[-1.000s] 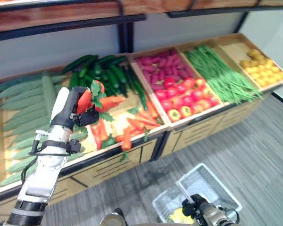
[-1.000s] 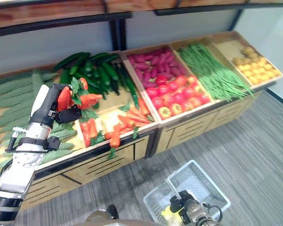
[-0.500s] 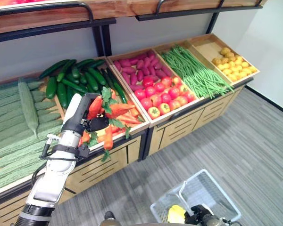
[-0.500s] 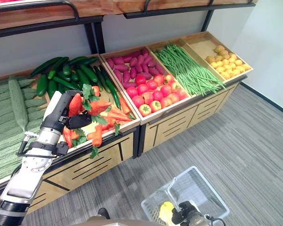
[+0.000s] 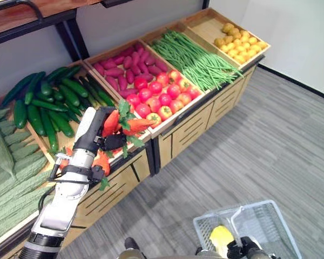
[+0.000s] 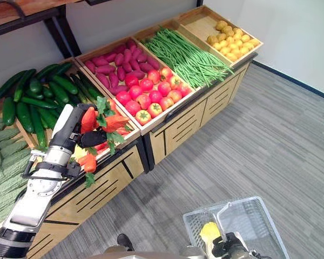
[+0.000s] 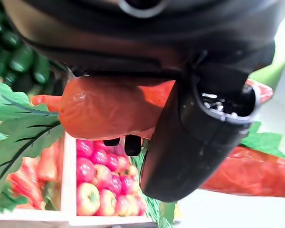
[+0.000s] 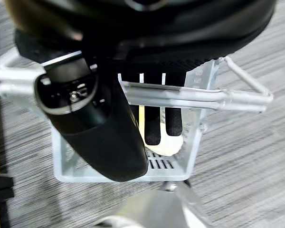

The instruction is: Get the vegetables into the basket

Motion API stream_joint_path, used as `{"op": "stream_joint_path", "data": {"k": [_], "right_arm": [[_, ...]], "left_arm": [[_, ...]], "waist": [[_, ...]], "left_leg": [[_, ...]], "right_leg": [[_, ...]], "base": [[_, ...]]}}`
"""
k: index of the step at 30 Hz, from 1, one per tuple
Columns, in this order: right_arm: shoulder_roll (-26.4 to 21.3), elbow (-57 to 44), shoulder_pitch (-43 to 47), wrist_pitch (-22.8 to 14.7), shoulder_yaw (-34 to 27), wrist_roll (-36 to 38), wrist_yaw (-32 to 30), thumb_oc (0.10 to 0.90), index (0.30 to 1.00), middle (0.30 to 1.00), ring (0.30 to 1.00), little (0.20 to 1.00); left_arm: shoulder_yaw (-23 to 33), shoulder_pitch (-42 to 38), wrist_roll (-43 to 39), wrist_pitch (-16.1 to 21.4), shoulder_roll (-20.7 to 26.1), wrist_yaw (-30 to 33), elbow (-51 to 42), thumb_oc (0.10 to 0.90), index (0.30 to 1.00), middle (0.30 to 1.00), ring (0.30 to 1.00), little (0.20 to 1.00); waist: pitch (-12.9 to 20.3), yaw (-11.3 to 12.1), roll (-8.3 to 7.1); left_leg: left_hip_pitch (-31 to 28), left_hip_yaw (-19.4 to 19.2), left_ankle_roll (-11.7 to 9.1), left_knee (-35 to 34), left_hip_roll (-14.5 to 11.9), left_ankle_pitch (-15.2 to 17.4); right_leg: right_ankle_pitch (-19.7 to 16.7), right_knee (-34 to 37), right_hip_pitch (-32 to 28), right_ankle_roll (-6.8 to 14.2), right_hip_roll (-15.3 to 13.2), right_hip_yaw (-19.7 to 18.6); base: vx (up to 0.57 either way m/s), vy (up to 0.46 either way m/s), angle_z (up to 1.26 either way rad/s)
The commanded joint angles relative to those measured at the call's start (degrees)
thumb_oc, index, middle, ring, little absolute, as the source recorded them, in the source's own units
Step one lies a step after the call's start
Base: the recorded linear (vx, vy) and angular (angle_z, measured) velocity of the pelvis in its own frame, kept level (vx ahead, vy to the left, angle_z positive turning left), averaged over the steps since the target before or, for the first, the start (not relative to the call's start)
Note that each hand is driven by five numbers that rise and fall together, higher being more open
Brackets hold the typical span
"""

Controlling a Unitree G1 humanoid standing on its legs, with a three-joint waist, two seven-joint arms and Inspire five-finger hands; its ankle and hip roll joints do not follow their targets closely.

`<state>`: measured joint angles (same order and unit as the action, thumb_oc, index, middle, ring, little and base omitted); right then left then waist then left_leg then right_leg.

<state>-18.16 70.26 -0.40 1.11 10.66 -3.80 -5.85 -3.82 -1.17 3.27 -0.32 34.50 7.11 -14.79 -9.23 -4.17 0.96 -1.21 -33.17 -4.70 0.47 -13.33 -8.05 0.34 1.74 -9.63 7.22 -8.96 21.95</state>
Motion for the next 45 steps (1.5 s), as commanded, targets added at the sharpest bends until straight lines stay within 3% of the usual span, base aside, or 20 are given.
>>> {"op": "stream_joint_path", "data": {"k": [1, 4, 5, 6, 7, 8, 9, 10, 11, 12, 14, 23, 29, 35, 40, 45], "right_arm": [[-0.25, -0.63, 1.13, -0.06, 0.54, 1.57, -0.13, 0.400, 0.300, 0.300, 0.300, 0.300], [-0.46, -0.79, 1.34, -0.28, 0.63, 1.81, -0.30, 0.400, 0.300, 0.300, 0.300, 0.300], [-0.51, -0.80, 1.46, -0.33, 0.70, 1.95, -0.34, 0.400, 0.300, 0.300, 0.300, 0.300], [-0.61, -0.81, 1.70, -0.38, 0.58, 2.26, -0.39, 0.400, 0.300, 0.300, 0.300, 0.300], [-0.77, -0.83, 2.15, -0.51, 0.35, 3.08, -0.50, 0.400, 0.300, 0.300, 0.300, 0.300], [-0.75, -0.81, 2.18, -0.51, 0.35, 3.09, -0.50, 0.400, 0.300, 0.300, 0.300, 0.300], [-0.65, -0.47, 3.34, -0.54, 1.03, 3.22, -0.27, 0.400, 0.300, 0.300, 0.300, 0.300], [-0.40, -0.22, 3.76, -0.54, 1.56, 3.10, -0.17, 0.400, 0.300, 0.300, 0.300, 0.300], [-0.12, 0.33, 4.61, -0.43, 2.82, 2.62, 0.01, 0.400, 0.300, 0.300, 0.300, 0.300], [-0.09, 0.37, 4.69, -0.44, 2.82, 2.62, 0.00, 0.400, 0.300, 0.300, 0.300, 0.300], [-0.16, 0.61, 5.81, -0.44, 4.15, 1.97, 0.07, 0.400, 0.300, 0.300, 0.300, 0.300], [0.55, -0.42, 5.45, -0.14, 4.72, 2.10, 0.43, 0.400, 0.300, 0.300, 0.300, 0.300], [1.42, -1.77, 6.62, 0.20, 3.77, 2.17, 0.29, 0.400, 0.300, 0.300, 0.300, 0.300], [1.63, -3.45, 8.77, 0.11, 3.07, 2.90, -0.22, 0.400, 0.300, 0.300, 0.300, 0.300], [1.03, -3.35, 13.03, 0.57, 3.44, -0.18, -1.14, 0.400, 0.300, 0.300, 0.300, 0.300], [-0.08, -5.68, 14.47, 0.86, 2.75, 0.34, -2.15, 0.400, 0.300, 0.300, 0.300, 0.300]], "left_arm": [[3.07, -7.92, -0.85, 4.41, -0.05, 2.52, -3.64, 0.400, 0.300, 0.300, 0.300, 0.300], [2.84, -7.84, -1.01, 4.31, -0.25, 2.48, -3.62, 0.400, 0.300, 0.300, 0.300, 0.300], [2.83, -7.84, -1.21, 4.40, -0.29, 2.49, -3.56, 0.400, 0.300, 0.300, 0.300, 0.300], [2.76, -7.72, -1.44, 4.54, -0.35, 2.44, -3.51, 0.400, 0.300, 0.300, 0.300, 0.300], [2.86, -7.63, -1.92, 4.81, -0.30, 2.54, -3.48, 0.400, 0.300, 0.300, 0.300, 0.300], [2.84, -7.67, -1.94, 4.83, -0.27, 2.55, -3.45, 0.400, 0.300, 0.300, 0.300, 0.300], [3.13, -7.02, -2.27, 5.18, 0.02, 2.87, -3.42, 0.400, 0.300, 0.300, 0.300, 0.300], [3.50, -6.46, -2.26, 5.24, 0.24, 3.16, -3.35, 0.400, 0.300, 0.300, 0.300, 0.300], [3.81, -5.29, -2.21, 5.28, 0.81, 3.75, -3.37, 0.400, 0.300, 0.300, 0.300, 0.300], [3.85, -5.33, -2.22, 5.30, 0.84, 3.76, -3.37, 0.400, 0.300, 0.300, 0.300, 0.300], [4.79, -3.65, -1.86, 5.28, 1.68, 4.67, -3.56, 0.400, 0.300, 0.300, 0.300, 0.300], [4.60, -3.03, -2.75, 5.13, 1.98, 4.20, -4.44, 0.400, 0.300, 0.300, 0.300, 0.300], [4.68, -2.91, -3.78, 5.28, 2.86, 3.53, -4.50, 0.400, 0.300, 0.300, 0.300, 0.300], [4.00, -2.08, -4.45, 5.32, 3.73, 2.37, -2.96, 0.400, 0.300, 0.300, 0.300, 0.300], [5.06, 2.19, -4.97, 4.67, 5.06, 0.28, -2.46, 0.400, 0.300, 0.300, 0.300, 0.300], [4.69, 3.89, -5.21, 4.07, 4.56, -1.35, -2.74, 0.400, 0.300, 0.300, 0.300, 0.300]], "waist": [[0.85, 0.69, 0.96], [0.85, 0.85, 0.63], [0.48, 1.01, 0.76], [0.42, 1.25, 0.63], [0.19, 1.89, 0.13], [0.22, 1.73, 0.12], [-0.14, 3.27, -0.99], [-0.07, 3.79, -1.64], [-0.38, 5.25, -2.13], [-0.27, 5.20, -2.11], [-0.52, 6.28, -1.72], [1.41, 4.75, -1.09], [1.12, 3.27, -1.50], [0.92, 3.83, -2.07], [1.17, 8.78, -2.11], [1.88, 9.24, -2.96]], "left_leg": [[1.53, 6.16, -5.73, -1.78, -4.86, -4.74], [1.78, 7.31, -6.02, -0.01, -5.48, -4.34], [2.70, 6.96, -5.22, 1.18, -5.92, -4.88], [3.41, 8.66, -5.17, 2.34, -5.57, -4.56], [4.86, 13.30, -5.09, 4.22, -3.97, -4.32], [5.13, 13.55, -5.09, 4.50, -3.99, -4.20], [7.48, 22.72, -3.51, 5.46, 0.29, -2.37], [8.39, 26.76, -2.58, 5.54, 2.41, -0.46], [9.44, 34.90, -1.58, 4.36, 6.59, 1.61], [9.74, 34.93, -1.48, 4.24, 6.62, 1.20], [11.22, 42.32, -0.83, 4.68, 10.94, 1.76], [6.65, 37.98, 1.31, 3.70, 11.53, 6.27], [4.71, 30.37, 4.32, 5.45, 13.35, 11.21], [3.38, 24.31, 5.44, 4.05, 13.43, 12.39], [2.01, 18.81, 4.54, 3.10, 10.82, 12.49], [0.56, 19.56, 4.21, 3.14, 11.50, 12.99]], "right_leg": [[8.07, -9.17, 5.24, -1.74, 1.76, -0.97], [8.37, -8.61, 4.64, -2.28, 2.58, -1.41], [7.38, -8.08, 4.81, -2.81, 2.98, -0.88], [7.30, -7.53, 4.65, -3.16, 3.36, -1.60], [6.81, -6.09, 4.32, -3.42, 3.61, -3.26], [6.76, -5.94, 4.25, -3.42, 3.64, -3.07], [5.17, -3.87, 4.34, -3.40, 3.57, -6.28], [4.53, -2.98, 4.49, -3.20, 3.53, -7.88], [4.18, -2.35, 4.36, -2.76, 4.14, -11.70], [3.81, -2.23, 4.64, -2.73, 4.14, -11.66], [3.72, -2.49, 4.64, -2.50, 5.28, -16.41], [3.44, -2.30, 4.71, -1.26, 3.49, -19.89], [0.40, -2.77, 8.53, 1.88, 0.00, -26.84], [-3.79, -2.62, 13.19, 4.78, -1.07, -29.05], [-7.71, -3.77, 14.64, 5.16, -8.27, -9.28], [-8.23, -3.23, 12.34, 5.98, -9.29, -6.77]], "base": [[0.00, -0.108, -0.14], [-0.02, -0.124, -0.19], [-0.07, -0.116, -0.19], [-0.05, -0.121, -0.18], [0.02, -0.091, -0.16], [0.05, -0.077, -0.47], [0.07, -0.051, -0.79], [0.17, -0.087, -1.07], [0.13, -0.054, -1.01], [0.13, -0.029, -0.87], [0.10, 0.024, -1.00], [0.07, 0.134, -0.58], [0.01, 0.246, -0.56], [-0.02, 0.132, -0.82], [-0.05, -0.047, -1.21], [0.05, -0.071, -0.24]]}}
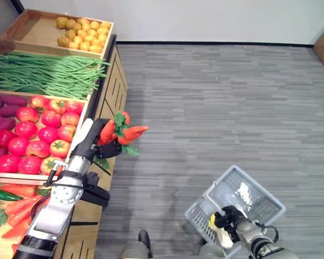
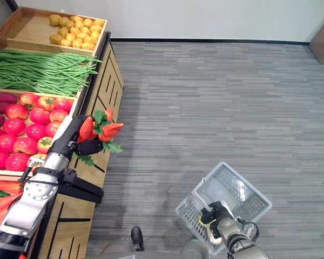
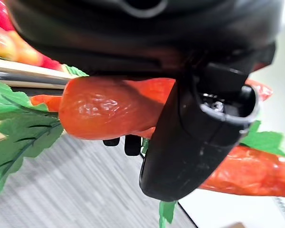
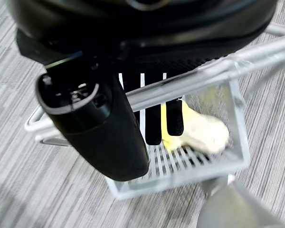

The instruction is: Get the vegetables into the basket

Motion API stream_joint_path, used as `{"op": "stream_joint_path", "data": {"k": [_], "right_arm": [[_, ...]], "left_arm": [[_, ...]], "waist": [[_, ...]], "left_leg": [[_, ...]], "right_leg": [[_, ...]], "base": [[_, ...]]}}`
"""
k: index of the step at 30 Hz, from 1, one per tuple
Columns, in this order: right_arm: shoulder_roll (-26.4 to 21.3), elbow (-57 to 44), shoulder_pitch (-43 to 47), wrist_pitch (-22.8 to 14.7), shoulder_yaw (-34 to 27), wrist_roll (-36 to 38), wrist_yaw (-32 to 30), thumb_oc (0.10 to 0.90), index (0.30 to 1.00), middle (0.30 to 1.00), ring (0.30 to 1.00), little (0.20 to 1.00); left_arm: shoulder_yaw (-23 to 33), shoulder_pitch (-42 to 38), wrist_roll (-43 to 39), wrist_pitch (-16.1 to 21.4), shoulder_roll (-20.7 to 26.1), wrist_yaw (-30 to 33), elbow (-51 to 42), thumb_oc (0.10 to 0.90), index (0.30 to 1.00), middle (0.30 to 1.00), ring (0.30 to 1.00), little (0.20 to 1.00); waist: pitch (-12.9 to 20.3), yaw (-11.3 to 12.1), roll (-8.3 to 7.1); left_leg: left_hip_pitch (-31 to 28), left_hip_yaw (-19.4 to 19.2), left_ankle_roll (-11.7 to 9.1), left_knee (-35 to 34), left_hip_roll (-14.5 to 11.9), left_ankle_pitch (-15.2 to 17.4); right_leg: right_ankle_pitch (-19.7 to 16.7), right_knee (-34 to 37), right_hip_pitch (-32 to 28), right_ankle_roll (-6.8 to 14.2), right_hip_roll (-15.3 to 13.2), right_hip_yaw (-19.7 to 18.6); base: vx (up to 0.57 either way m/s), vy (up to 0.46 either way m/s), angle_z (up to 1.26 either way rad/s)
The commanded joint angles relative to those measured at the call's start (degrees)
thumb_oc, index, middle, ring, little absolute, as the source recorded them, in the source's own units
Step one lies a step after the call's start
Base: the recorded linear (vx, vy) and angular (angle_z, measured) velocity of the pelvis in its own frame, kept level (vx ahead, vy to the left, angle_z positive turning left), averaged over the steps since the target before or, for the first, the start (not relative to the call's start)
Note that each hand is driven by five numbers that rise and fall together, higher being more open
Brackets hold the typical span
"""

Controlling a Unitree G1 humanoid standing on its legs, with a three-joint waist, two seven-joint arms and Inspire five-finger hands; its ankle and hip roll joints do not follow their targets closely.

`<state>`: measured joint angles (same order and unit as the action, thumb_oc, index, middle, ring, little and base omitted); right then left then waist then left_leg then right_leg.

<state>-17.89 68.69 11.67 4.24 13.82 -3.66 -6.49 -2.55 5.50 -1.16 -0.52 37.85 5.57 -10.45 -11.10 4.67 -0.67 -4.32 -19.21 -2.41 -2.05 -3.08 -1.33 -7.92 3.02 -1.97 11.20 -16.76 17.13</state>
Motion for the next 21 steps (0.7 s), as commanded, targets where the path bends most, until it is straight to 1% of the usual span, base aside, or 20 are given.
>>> {"op": "stream_joint_path", "data": {"k": [1, 3, 6, 8, 10, 11, 13, 16, 17, 20, 21], "right_arm": [[-0.50, -5.34, 2.62, -2.19, -0.42, 0.65, -1.82, 0.400, 0.300, 0.300, 0.300, 0.300], [-0.47, -5.62, 2.74, -2.12, -0.40, 0.84, -1.89, 0.400, 0.300, 0.300, 0.300, 0.300], [-0.97, -6.97, 3.80, -1.94, -0.19, 1.84, -2.73, 0.400, 0.300, 0.300, 0.300, 0.300], [-1.09, -7.07, 4.28, -1.89, -0.15, 2.02, -2.82, 0.400, 0.300, 0.300, 0.300, 0.300], [-2.19, -8.19, 7.50, -1.54, 1.13, 1.91, -3.29, 0.400, 0.300, 0.300, 0.300, 0.300], [-2.20, -8.17, 7.55, -1.51, 1.13, 1.92, -3.29, 0.400, 0.300, 0.300, 0.300, 0.300], [-2.91, -7.97, 11.07, -1.10, 2.75, 1.71, -3.66, 0.400, 0.300, 0.300, 0.300, 0.300], [-3.24, -7.77, 14.06, -0.88, 3.82, 1.59, -4.04, 0.400, 0.300, 0.300, 0.300, 0.300], [-3.11, -7.72, 16.50, -0.81, 4.92, 1.51, -4.37, 0.400, 0.300, 0.300, 0.300, 0.300], [-2.52, -7.68, 19.78, -0.84, 6.44, 1.78, -4.95, 0.400, 0.300, 0.300, 0.300, 0.300], [-1.59, -8.38, 22.27, -0.81, 7.76, 2.05, -5.07, 0.400, 0.300, 0.300, 0.300, 0.300]], "left_arm": [[1.96, -2.80, -0.34, 3.77, 0.83, -0.37, -6.00, 0.400, 0.300, 0.300, 0.300, 0.300], [1.35, -2.89, -0.29, 3.62, 0.61, -0.65, -5.49, 0.400, 0.300, 0.300, 0.300, 0.300], [-1.71, -3.39, -0.36, 3.00, -0.03, -1.35, -2.59, 0.400, 0.300, 0.300, 0.300, 0.300], [-2.21, -3.74, -0.52, 2.98, -0.16, -1.53, -2.08, 0.400, 0.300, 0.300, 0.300, 0.300], [-4.67, -4.12, 0.62, 2.29, -0.18, -2.57, 0.42, 0.400, 0.300, 0.300, 0.300, 0.300], [-4.70, -4.19, 0.66, 2.30, -0.22, -2.57, 0.48, 0.400, 0.300, 0.300, 0.300, 0.300], [-6.66, -4.56, 1.72, 1.98, 0.09, -3.15, 1.99, 0.400, 0.300, 0.300, 0.300, 0.300], [-7.48, -5.36, 2.15, 1.90, 0.41, -3.06, 2.59, 0.400, 0.300, 0.300, 0.300, 0.300], [-8.43, -5.87, 2.79, 1.78, 0.60, -3.17, 3.32, 0.400, 0.300, 0.300, 0.300, 0.300], [-10.20, -7.48, 4.01, 1.55, 0.32, -2.88, 5.40, 0.400, 0.300, 0.300, 0.300, 0.300], [-11.97, -9.12, 5.46, 1.23, 0.34, -2.94, 7.19, 0.400, 0.300, 0.300, 0.300, 0.300]], "waist": [[4.28, 0.10, -1.49], [4.67, 0.06, -1.72], [4.99, -0.16, -1.39], [5.20, -0.24, -1.40], [5.79, 0.47, -1.11], [5.76, 0.44, -1.07], [6.16, 1.29, -0.58], [6.19, 1.94, -0.16], [6.36, 2.36, 0.20], [6.34, 2.69, 0.69], [6.19, 2.70, 0.97]], "left_leg": [[3.17, 6.32, 1.26, 4.85, 0.75, 5.32], [3.23, 6.42, 1.05, 4.34, 0.57, 4.51], [2.58, 8.13, 0.05, 2.82, -0.62, 3.27], [2.92, 8.58, 0.01, 2.55, -0.70, 2.70], [2.79, 9.62, -0.40, 1.47, -1.08, 1.95], [2.77, 9.66, -0.41, 1.42, -1.10, 1.92], [2.64, 9.73, -0.75, 0.51, -1.26, 1.23], [2.91, 9.87, -1.00, 0.02, -1.32, 0.79], [3.05, 9.76, -1.18, -0.34, -1.39, 0.52], [3.40, 9.69, -1.39, -0.73, -1.49, 0.14], [3.73, 9.55, -1.55, -1.06, -1.59, -0.27]], "right_leg": [[0.75, -3.67, 3.39, 1.68, -0.71, -1.61], [0.78, -3.41, 3.19, 1.46, -0.52, -1.25], [2.46, -3.64, 1.69, 1.05, 0.63, -0.52], [2.37, -3.50, 1.75, 0.81, 0.63, -0.12], [2.85, -2.38, 0.60, 0.43, 1.16, 1.29], [2.82, -2.29, 0.53, 0.42, 1.20, 1.34], [2.59, -0.89, -0.12, 0.44, 1.46, 1.85], [2.22, 0.29, -0.17, 0.35, 1.75, 1.98], [1.93, 1.13, -0.22, 0.33, 1.95, 2.00], [1.94, 1.43, 0.19, 0.25, 2.23, 1.56], [1.84, 1.55, 0.58, 0.16, 2.39, 1.17]], "base": [[0.04, -0.147, 0.25], [0.02, -0.101, 0.25], [0.01, -0.125, 0.11], [0.00, -0.065, 0.40], [0.01, -0.101, 0.35], [0.02, -0.070, 0.28], [0.01, -0.035, 0.22], [0.00, -0.013, 0.07], [0.00, -0.012, 0.04], [0.00, 0.000, 0.01], [0.00, 0.000, 0.00]]}}
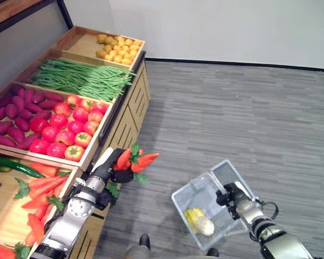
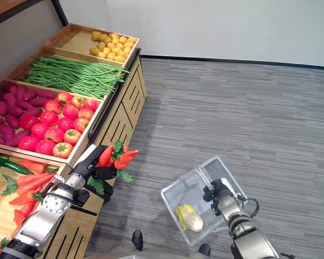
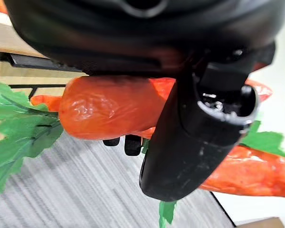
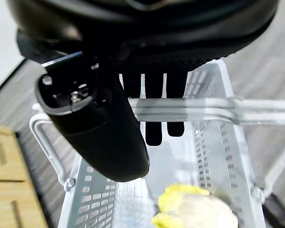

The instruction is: Get the vegetables into the basket

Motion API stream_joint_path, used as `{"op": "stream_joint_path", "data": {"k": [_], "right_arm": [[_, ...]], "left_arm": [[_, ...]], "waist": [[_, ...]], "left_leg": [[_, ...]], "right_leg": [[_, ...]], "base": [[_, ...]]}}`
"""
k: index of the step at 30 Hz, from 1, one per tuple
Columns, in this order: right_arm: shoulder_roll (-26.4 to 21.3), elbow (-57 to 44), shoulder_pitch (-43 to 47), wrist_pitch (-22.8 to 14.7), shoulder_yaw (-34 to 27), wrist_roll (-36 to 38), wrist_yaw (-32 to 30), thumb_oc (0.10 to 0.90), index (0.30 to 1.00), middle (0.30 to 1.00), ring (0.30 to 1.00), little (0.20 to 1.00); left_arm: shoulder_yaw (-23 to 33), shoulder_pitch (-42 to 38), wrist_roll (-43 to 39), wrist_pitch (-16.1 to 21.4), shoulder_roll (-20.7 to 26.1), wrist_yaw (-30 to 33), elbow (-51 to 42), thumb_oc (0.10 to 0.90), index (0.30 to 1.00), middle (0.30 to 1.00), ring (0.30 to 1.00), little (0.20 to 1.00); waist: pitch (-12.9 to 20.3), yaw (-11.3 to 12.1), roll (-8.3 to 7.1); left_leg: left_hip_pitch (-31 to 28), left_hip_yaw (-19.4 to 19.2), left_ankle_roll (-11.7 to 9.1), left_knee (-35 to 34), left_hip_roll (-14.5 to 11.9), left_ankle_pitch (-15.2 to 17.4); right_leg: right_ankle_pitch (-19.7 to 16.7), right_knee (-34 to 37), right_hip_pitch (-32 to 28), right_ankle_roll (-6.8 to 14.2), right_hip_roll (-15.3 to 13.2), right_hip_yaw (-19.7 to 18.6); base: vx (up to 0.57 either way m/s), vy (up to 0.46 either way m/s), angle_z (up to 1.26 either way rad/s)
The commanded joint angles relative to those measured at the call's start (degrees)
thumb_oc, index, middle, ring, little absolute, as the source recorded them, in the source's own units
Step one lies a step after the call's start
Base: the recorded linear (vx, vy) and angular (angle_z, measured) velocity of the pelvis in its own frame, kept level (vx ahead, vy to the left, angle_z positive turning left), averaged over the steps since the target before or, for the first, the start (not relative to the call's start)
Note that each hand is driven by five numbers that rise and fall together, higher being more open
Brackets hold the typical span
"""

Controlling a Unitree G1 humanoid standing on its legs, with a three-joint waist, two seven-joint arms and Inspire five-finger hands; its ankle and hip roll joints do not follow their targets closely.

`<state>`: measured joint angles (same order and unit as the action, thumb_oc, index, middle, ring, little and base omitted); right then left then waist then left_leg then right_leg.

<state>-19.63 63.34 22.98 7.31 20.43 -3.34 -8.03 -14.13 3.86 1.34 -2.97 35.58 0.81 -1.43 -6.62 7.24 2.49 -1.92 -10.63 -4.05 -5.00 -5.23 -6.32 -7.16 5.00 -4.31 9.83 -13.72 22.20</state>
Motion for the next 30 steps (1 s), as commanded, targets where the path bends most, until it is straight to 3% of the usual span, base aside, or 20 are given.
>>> {"op": "stream_joint_path", "data": {"k": [1, 14, 18, 25, 30], "right_arm": [[0.30, -3.44, 11.56, -3.85, 1.41, 1.73, -3.68, 0.400, 0.300, 0.300, 0.300, 0.300], [5.45, -14.91, 16.09, -4.79, 7.39, 2.96, -3.66, 0.400, 0.300, 0.300, 0.300, 0.300], [7.29, -24.24, 13.56, -5.35, 9.09, 5.69, -2.27, 0.400, 0.300, 0.300, 0.300, 0.300], [6.51, -38.17, 9.65, -6.30, 10.86, 7.98, 0.58, 0.400, 0.300, 0.300, 0.300, 0.300], [4.73, -49.30, 7.97, -7.97, 11.42, 10.27, 1.60, 0.400, 0.300, 0.300, 0.300, 0.300]], "left_arm": [[-0.71, -8.05, 3.26, 3.65, 2.64, 2.16, -1.22, 0.400, 0.300, 0.300, 0.300, 0.300], [-12.61, -19.37, 15.90, 2.85, -0.46, 3.88, 9.29, 0.400, 0.300, 0.300, 0.300, 0.300], [-16.08, -24.26, 19.53, 1.41, -3.91, 4.88, 15.56, 0.400, 0.300, 0.300, 0.300, 0.300], [-19.32, -27.80, 23.85, 0.40, -8.00, 5.10, 24.50, 0.400, 0.300, 0.300, 0.300, 0.300], [-21.39, -29.57, 26.67, -1.09, -12.35, 5.79, 36.29, 0.400, 0.300, 0.300, 0.300, 0.300]], "waist": [[1.63, 0.20, -2.12], [0.52, -2.00, -1.64], [-0.27, -4.24, -1.87], [-0.79, -6.58, -2.87], [-1.30, -8.20, -3.81]], "left_leg": [[1.47, 0.87, 0.03, 1.80, 0.53, 4.60], [2.20, -0.66, -0.26, 1.23, 0.07, 4.30], [3.32, -1.50, -0.32, 0.99, 0.00, 3.84], [4.27, -2.92, -0.36, 0.84, -0.42, 3.60], [4.63, -3.93, -0.47, 0.78, -0.80, 3.50]], "right_leg": [[1.07, -0.44, 3.09, 1.49, -0.58, -4.05], [0.67, -0.33, 5.27, 1.24, -0.04, -6.17], [0.14, -0.41, 7.65, 1.23, 0.33, -7.66], [-0.53, -0.52, 10.12, 1.25, 0.79, -9.44], [-0.88, -0.62, 11.28, 1.31, 0.90, -10.36]], "base": [[0.00, 0.000, 0.00], [0.00, 0.008, -0.05], [-0.04, 0.019, -0.20], [-0.01, 0.005, -0.15], [0.00, 0.004, -0.17]]}}
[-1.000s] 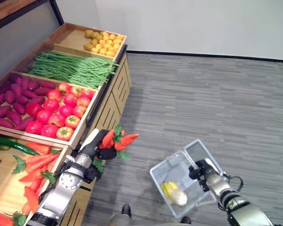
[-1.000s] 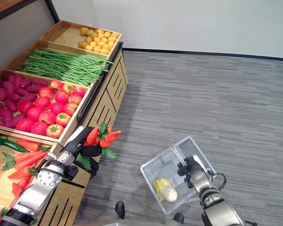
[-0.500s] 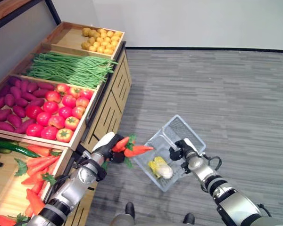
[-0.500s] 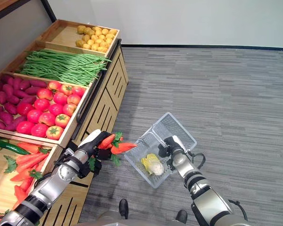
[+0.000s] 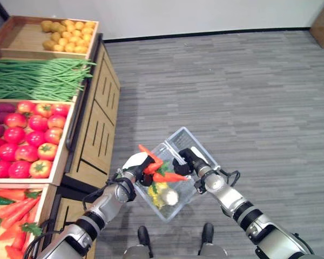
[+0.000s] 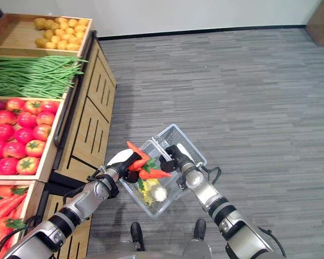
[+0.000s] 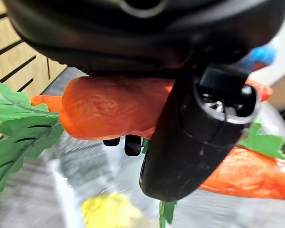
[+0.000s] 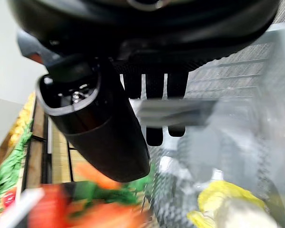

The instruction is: Get the vegetables into the basket

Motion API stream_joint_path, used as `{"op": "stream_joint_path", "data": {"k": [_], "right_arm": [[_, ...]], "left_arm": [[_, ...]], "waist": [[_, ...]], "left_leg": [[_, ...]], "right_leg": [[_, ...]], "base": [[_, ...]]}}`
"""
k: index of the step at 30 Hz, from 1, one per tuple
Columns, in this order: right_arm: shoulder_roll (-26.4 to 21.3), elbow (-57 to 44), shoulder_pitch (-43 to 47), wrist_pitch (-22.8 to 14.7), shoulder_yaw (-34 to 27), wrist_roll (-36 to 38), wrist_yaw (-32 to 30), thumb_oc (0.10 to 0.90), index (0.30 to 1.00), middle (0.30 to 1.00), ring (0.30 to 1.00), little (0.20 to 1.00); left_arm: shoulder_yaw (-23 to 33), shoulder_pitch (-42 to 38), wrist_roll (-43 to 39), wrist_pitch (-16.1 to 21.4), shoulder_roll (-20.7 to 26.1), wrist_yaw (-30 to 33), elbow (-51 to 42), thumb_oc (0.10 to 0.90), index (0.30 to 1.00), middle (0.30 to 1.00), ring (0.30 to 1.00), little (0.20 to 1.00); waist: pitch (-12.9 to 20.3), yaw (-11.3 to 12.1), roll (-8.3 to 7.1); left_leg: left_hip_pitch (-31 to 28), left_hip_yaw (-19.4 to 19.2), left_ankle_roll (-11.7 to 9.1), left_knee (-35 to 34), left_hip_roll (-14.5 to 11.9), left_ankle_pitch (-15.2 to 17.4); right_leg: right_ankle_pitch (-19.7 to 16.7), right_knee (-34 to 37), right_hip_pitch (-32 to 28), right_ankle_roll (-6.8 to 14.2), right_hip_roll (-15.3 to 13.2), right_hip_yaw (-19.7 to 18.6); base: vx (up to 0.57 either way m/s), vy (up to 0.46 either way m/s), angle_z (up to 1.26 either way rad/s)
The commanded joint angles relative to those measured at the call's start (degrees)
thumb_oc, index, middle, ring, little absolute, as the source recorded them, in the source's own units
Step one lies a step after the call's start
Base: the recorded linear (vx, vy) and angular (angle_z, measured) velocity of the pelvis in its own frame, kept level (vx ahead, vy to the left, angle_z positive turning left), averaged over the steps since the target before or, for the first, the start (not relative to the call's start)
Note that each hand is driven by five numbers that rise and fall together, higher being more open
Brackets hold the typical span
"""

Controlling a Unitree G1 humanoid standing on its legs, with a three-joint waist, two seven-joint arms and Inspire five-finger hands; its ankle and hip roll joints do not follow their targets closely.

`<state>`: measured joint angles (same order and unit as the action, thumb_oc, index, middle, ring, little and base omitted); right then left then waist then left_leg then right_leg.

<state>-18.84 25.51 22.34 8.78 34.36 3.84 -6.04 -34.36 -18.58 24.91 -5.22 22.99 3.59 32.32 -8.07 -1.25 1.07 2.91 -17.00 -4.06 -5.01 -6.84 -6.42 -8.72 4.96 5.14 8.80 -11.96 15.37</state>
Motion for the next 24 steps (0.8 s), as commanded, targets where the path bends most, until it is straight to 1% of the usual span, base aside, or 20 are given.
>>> {"op": "stream_joint_path", "data": {"k": [1, 2, 3, 5, 6, 9, 13, 15, 16, 19, 24], "right_arm": [[3.73, -12.97, 8.35, -9.65, -2.65, 3.80, -0.46, 0.400, 0.300, 0.300, 0.300, 0.300], [3.59, -13.16, 8.24, -9.55, -2.70, 3.84, -0.45, 0.400, 0.300, 0.300, 0.300, 0.300], [3.57, -15.99, 7.47, -10.32, -2.76, 6.19, 0.11, 0.400, 0.300, 0.300, 0.300, 0.300], [3.32, -17.52, 6.96, -10.19, -2.89, 7.09, 0.20, 0.400, 0.300, 0.300, 0.300, 0.300], [3.41, -19.77, 5.58, -10.73, -2.40, 9.97, 1.24, 0.400, 0.300, 0.300, 0.300, 0.300], [2.67, -22.15, 4.58, -10.75, -2.25, 10.86, 1.80, 0.400, 0.300, 0.300, 0.300, 0.300], [1.64, -26.52, 1.49, -10.61, -1.12, 14.46, 4.64, 0.400, 0.300, 0.300, 0.300, 0.300], [1.11, -27.17, 0.69, -10.21, 0.14, 13.65, 6.11, 0.400, 0.300, 0.300, 0.300, 0.300], [0.55, -27.25, 0.84, -9.99, 0.88, 11.82, 6.56, 0.400, 0.300, 0.300, 0.300, 0.300], [0.74, -26.43, 0.75, -9.75, 1.57, 10.65, 6.82, 0.400, 0.300, 0.300, 0.300, 0.300], [0.18, -28.23, 0.20, -9.68, 3.32, 12.22, 9.76, 0.400, 0.300, 0.300, 0.300, 0.300]], "left_arm": [[-1.53, -7.27, 3.43, 1.08, -0.34, 2.96, 3.98, 0.400, 0.300, 0.300, 0.300, 0.300], [-1.61, -7.37, 3.45, 1.17, -0.51, 3.06, 4.23, 0.400, 0.300, 0.300, 0.300, 0.300], [-1.79, -7.44, 3.80, 0.84, -1.49, 2.92, 6.59, 0.400, 0.300, 0.300, 0.300, 0.300], [-1.83, -7.62, 4.04, 0.77, -2.11, 3.16, 7.94, 0.400, 0.300, 0.300, 0.300, 0.300], [-2.06, -8.03, 4.46, 0.35, -2.84, 3.28, 10.24, 0.400, 0.300, 0.300, 0.300, 0.300], [-2.37, -8.46, 5.13, 0.27, -3.34, 3.14, 11.36, 0.400, 0.300, 0.300, 0.300, 0.300], [-2.88, -9.47, 6.59, 0.44, -3.65, 2.71, 11.53, 0.400, 0.300, 0.300, 0.300, 0.300], [-3.54, -9.88, 7.55, 0.64, -3.60, 2.38, 11.22, 0.400, 0.300, 0.300, 0.300, 0.300], [-3.97, -9.92, 8.00, 0.70, -3.58, 2.08, 10.64, 0.400, 0.300, 0.300, 0.300, 0.300], [-4.23, -10.14, 8.24, 0.81, -3.53, 1.69, 9.96, 0.400, 0.300, 0.300, 0.300, 0.300], [-4.61, -10.65, 8.80, 1.20, -3.64, 1.55, 9.39, 0.400, 0.300, 0.300, 0.300, 0.300]], "waist": [[0.12, 0.13, -2.45], [0.14, 0.23, -2.42], [-0.16, -0.25, -2.71], [-0.22, -0.31, -2.77], [-0.50, -0.67, -3.13], [-0.53, -0.93, -3.30], [-0.95, -1.34, -3.86], [-1.27, -1.40, -4.05], [-1.35, -1.37, -4.08], [-1.51, -1.39, -3.95], [-1.97, -1.57, -3.84]], "left_leg": [[-0.22, 2.29, -0.46, 0.77, 0.79, 3.62], [-0.23, 2.25, -0.46, 0.77, 0.80, 3.62], [-0.25, 1.97, -0.49, 0.81, 0.75, 3.55], [-0.18, 1.82, -0.51, 0.78, 0.73, 3.49], [0.06, 1.60, -0.62, 0.69, 0.68, 3.33], [0.32, 1.59, -0.72, 0.63, 0.57, 3.18], [0.51, 1.49, -0.73, 0.56, 0.52, 3.08], [0.43, 1.38, -0.69, 0.55, 0.54, 3.11], [0.44, 1.44, -0.71, 0.51, 0.55, 3.15], [0.37, 1.38, -0.72, 0.51, 0.58, 3.19], [0.76, 1.66, -0.75, 0.48, 0.71, 2.99]], "right_leg": [[0.65, -0.58, 1.92, 2.34, -0.85, -3.66], [0.64, -0.58, 1.95, 2.34, -0.86, -3.71], [0.54, -0.61, 2.17, 2.35, -0.83, -3.93], [0.45, -0.60, 2.34, 2.37, -0.81, -4.05], [0.29, -0.62, 2.58, 2.40, -0.85, -4.15], [0.18, -0.64, 2.91, 2.42, -0.84, -4.11], [0.01, -0.63, 3.16, 2.57, -0.83, -4.09], [0.00, -0.63, 3.07, 2.63, -0.87, -4.11], [0.04, -0.61, 2.99, 2.65, -0.92, -4.14], [0.00, -0.61, 2.98, 2.67, -0.98, -4.07], [-0.02, -0.55, 3.14, 2.74, -1.14, -3.77]], "base": [[0.01, 0.003, -0.08], [0.00, 0.009, -0.08], [0.00, 0.004, -0.12], [-0.01, 0.001, -0.10], [-0.02, 0.000, -0.05], [-0.01, -0.001, -0.02], [0.00, 0.000, 0.00], [0.00, 0.000, 0.00], [0.00, 0.000, 0.00], [0.00, 0.000, 0.00], [0.00, 0.000, 0.00]]}}
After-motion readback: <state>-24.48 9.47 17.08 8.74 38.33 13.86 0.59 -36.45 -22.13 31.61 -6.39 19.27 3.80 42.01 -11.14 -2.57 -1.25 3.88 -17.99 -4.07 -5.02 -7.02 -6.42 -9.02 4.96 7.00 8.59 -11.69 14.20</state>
